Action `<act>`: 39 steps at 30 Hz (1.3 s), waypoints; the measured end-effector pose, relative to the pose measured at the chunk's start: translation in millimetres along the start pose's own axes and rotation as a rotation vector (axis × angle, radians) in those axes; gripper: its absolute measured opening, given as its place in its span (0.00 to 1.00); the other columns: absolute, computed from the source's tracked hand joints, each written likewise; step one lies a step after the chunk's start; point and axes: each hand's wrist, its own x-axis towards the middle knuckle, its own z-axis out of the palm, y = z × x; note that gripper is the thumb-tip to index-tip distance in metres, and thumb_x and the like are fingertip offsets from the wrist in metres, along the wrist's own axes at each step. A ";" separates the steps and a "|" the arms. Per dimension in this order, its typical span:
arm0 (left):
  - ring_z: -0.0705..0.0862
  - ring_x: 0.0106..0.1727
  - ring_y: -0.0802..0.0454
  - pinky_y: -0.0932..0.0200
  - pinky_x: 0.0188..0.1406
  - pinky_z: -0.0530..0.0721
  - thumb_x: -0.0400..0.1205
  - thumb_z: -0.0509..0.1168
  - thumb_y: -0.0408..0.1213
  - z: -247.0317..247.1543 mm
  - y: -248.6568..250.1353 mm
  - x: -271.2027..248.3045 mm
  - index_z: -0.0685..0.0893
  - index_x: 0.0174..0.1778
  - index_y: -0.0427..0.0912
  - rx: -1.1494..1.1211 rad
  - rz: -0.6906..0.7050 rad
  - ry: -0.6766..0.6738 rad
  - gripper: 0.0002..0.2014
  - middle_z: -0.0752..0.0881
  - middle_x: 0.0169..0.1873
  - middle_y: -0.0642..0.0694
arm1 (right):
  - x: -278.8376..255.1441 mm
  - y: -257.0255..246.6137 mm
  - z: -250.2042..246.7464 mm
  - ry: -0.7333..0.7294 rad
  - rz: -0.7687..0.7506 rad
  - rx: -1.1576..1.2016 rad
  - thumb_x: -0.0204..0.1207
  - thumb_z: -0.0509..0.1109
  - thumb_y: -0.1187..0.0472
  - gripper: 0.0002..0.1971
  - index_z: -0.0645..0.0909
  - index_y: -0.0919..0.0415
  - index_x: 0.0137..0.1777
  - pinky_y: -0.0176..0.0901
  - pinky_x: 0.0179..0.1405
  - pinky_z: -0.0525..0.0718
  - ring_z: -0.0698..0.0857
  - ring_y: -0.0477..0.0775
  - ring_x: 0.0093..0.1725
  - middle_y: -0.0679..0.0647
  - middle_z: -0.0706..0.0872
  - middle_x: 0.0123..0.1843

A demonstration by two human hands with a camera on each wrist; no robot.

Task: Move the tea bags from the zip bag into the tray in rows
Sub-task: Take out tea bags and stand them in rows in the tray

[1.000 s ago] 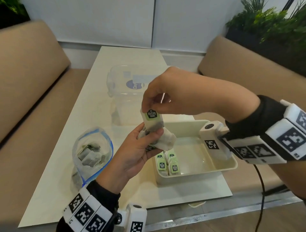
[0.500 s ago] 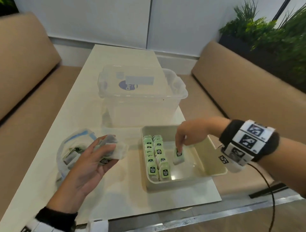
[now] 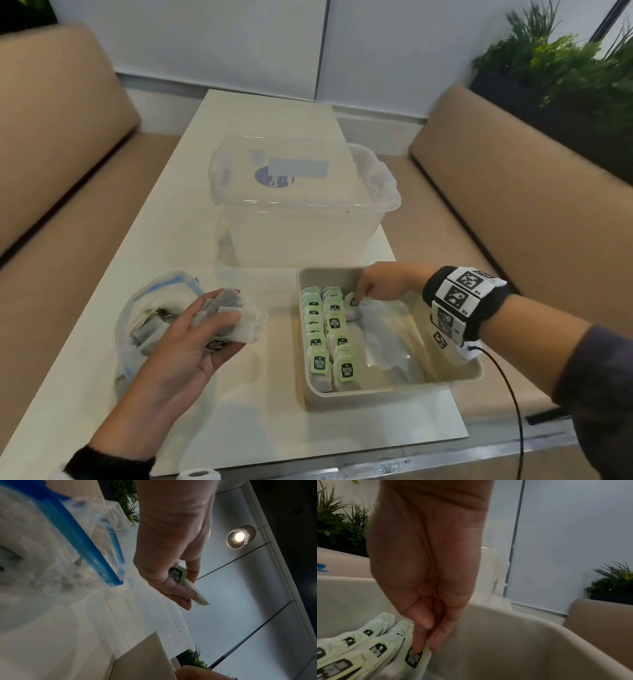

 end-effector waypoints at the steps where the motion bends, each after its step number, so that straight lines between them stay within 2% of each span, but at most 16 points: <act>1: 0.83 0.57 0.45 0.65 0.32 0.87 0.73 0.66 0.29 0.8 -0.5 0.8 0.82 0.61 0.40 0.002 -0.002 -0.001 0.19 0.85 0.54 0.42 | 1.5 0.2 1.0 0.002 0.000 -0.006 0.76 0.55 0.72 0.24 0.82 0.56 0.66 0.46 0.70 0.74 0.79 0.55 0.67 0.53 0.82 0.68; 4: 0.83 0.56 0.46 0.65 0.33 0.87 0.75 0.65 0.27 4.2 -2.5 2.5 0.81 0.61 0.39 -0.005 -0.014 -0.013 0.18 0.85 0.54 0.42 | 3.8 -1.9 4.5 -0.016 -0.001 -0.039 0.77 0.55 0.73 0.24 0.79 0.58 0.69 0.46 0.72 0.72 0.77 0.56 0.70 0.54 0.80 0.71; 8: 0.84 0.51 0.51 0.64 0.32 0.87 0.71 0.66 0.30 10.3 -5.2 2.5 0.82 0.57 0.41 -0.004 -0.025 -0.040 0.17 0.84 0.51 0.44 | 4.3 -6.7 4.9 -0.022 0.001 -0.072 0.77 0.53 0.74 0.25 0.76 0.59 0.72 0.48 0.73 0.71 0.76 0.58 0.70 0.55 0.78 0.72; 13: 0.84 0.51 0.49 0.63 0.31 0.88 0.71 0.65 0.34 15.3 -5.3 1.8 0.84 0.52 0.41 -0.047 -0.081 -0.066 0.14 0.86 0.48 0.43 | 2.6 -8.6 3.1 -0.018 0.010 -0.098 0.77 0.53 0.73 0.25 0.75 0.60 0.73 0.51 0.71 0.74 0.77 0.62 0.69 0.58 0.78 0.72; 17: 0.83 0.50 0.48 0.62 0.31 0.88 0.68 0.64 0.37 20.2 -5.6 -0.8 0.86 0.53 0.41 -0.101 -0.117 -0.073 0.17 0.87 0.47 0.44 | -1.3 -11.4 -0.1 0.007 0.013 -0.086 0.76 0.53 0.73 0.26 0.74 0.60 0.73 0.52 0.70 0.74 0.76 0.61 0.69 0.58 0.78 0.72; 21: 0.84 0.49 0.49 0.60 0.31 0.89 0.73 0.62 0.36 25.1 -6.9 -2.3 0.86 0.55 0.40 -0.144 -0.144 -0.080 0.16 0.87 0.48 0.44 | -13.9 -18.2 -6.6 0.054 0.015 -0.075 0.77 0.55 0.72 0.25 0.74 0.58 0.73 0.50 0.70 0.75 0.77 0.60 0.69 0.58 0.78 0.72; 23: 0.85 0.48 0.49 0.59 0.31 0.89 0.73 0.62 0.36 27.0 -7.6 -1.6 0.86 0.56 0.39 -0.172 -0.153 -0.081 0.17 0.87 0.49 0.44 | -27.4 -27.1 -18.1 0.166 -0.016 0.000 0.79 0.56 0.70 0.21 0.77 0.59 0.70 0.46 0.67 0.77 0.80 0.57 0.65 0.57 0.81 0.68; 25: 0.86 0.48 0.50 0.59 0.32 0.89 0.78 0.61 0.34 29.4 -8.7 0.6 0.85 0.55 0.39 -0.182 -0.147 -0.075 0.13 0.88 0.48 0.44 | -43.5 -42.9 -31.4 0.295 -0.102 0.249 0.82 0.60 0.62 0.13 0.83 0.60 0.62 0.44 0.59 0.83 0.86 0.54 0.57 0.55 0.87 0.59; 26: 0.86 0.46 0.52 0.60 0.32 0.89 0.81 0.59 0.32 31.4 -9.2 1.9 0.85 0.55 0.39 -0.191 -0.134 -0.070 0.12 0.88 0.47 0.44 | -52.4 -53.8 -36.9 0.305 -0.155 0.454 0.82 0.62 0.56 0.12 0.84 0.61 0.56 0.44 0.53 0.86 0.88 0.53 0.51 0.55 0.89 0.53; 28: 0.88 0.41 0.56 0.62 0.31 0.88 0.83 0.58 0.30 36.2 -9.7 4.6 0.85 0.53 0.40 -0.220 -0.099 -0.057 0.11 0.88 0.43 0.45 | -69.3 -78.0 -45.0 0.230 -0.210 0.748 0.77 0.67 0.46 0.18 0.83 0.63 0.48 0.43 0.42 0.89 0.90 0.50 0.41 0.55 0.90 0.43; 29: 0.88 0.40 0.57 0.63 0.31 0.87 0.83 0.58 0.30 38.7 -9.6 5.5 0.84 0.53 0.40 -0.236 -0.082 -0.054 0.10 0.88 0.42 0.46 | -75.2 -88.5 -45.6 0.198 -0.213 0.785 0.74 0.70 0.44 0.20 0.82 0.63 0.46 0.42 0.39 0.89 0.90 0.49 0.38 0.55 0.89 0.40; 31: 0.89 0.40 0.57 0.63 0.32 0.87 0.83 0.58 0.29 42.9 -8.7 5.7 0.83 0.54 0.39 -0.263 -0.061 -0.065 0.09 0.89 0.41 0.45 | -78.4 -102.4 -43.7 0.213 -0.223 0.768 0.70 0.75 0.46 0.17 0.80 0.62 0.42 0.43 0.36 0.89 0.88 0.49 0.32 0.54 0.88 0.33; 34: 0.89 0.47 0.51 0.61 0.33 0.88 0.83 0.60 0.31 44.6 -8.4 4.4 0.83 0.54 0.39 -0.277 -0.066 -0.068 0.08 0.89 0.48 0.42 | -73.8 -104.5 -44.1 0.324 -0.236 0.715 0.71 0.77 0.55 0.11 0.78 0.58 0.40 0.45 0.32 0.89 0.86 0.48 0.27 0.51 0.87 0.29; 36: 0.88 0.55 0.44 0.60 0.33 0.89 0.82 0.61 0.34 43.6 -7.0 2.7 0.83 0.51 0.39 -0.294 -0.089 -0.042 0.07 0.88 0.53 0.40 | -74.1 -100.2 -47.8 0.389 -0.258 0.698 0.72 0.77 0.58 0.09 0.78 0.55 0.38 0.38 0.25 0.85 0.85 0.44 0.26 0.47 0.84 0.30; 38: 0.88 0.54 0.38 0.60 0.31 0.88 0.82 0.62 0.37 42.4 -5.6 0.7 0.83 0.49 0.38 -0.299 -0.116 -0.025 0.07 0.88 0.52 0.38 | -78.5 -97.2 -53.2 0.485 -0.317 0.655 0.72 0.76 0.60 0.06 0.80 0.53 0.40 0.27 0.24 0.78 0.83 0.41 0.28 0.46 0.83 0.34; 39: 0.89 0.52 0.36 0.60 0.30 0.88 0.82 0.62 0.37 41.9 -4.7 -0.5 0.82 0.48 0.38 -0.302 -0.127 -0.028 0.07 0.89 0.51 0.38 | -81.6 -96.0 -56.6 0.542 -0.364 0.636 0.72 0.76 0.60 0.04 0.82 0.53 0.42 0.25 0.26 0.77 0.82 0.41 0.30 0.47 0.82 0.37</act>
